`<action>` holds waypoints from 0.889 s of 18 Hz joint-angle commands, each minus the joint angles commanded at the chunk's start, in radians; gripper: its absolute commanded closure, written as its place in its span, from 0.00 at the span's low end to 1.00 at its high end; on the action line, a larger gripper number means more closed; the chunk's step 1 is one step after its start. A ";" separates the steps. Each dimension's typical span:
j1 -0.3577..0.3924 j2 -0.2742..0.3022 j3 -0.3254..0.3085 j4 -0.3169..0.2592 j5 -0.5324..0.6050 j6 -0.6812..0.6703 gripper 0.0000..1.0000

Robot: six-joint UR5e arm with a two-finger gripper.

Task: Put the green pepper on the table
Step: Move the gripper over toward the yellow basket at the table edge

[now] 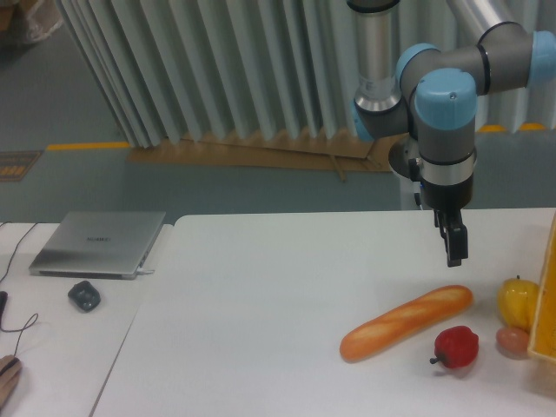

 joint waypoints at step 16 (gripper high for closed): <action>0.032 0.011 0.006 0.003 0.000 -0.064 0.00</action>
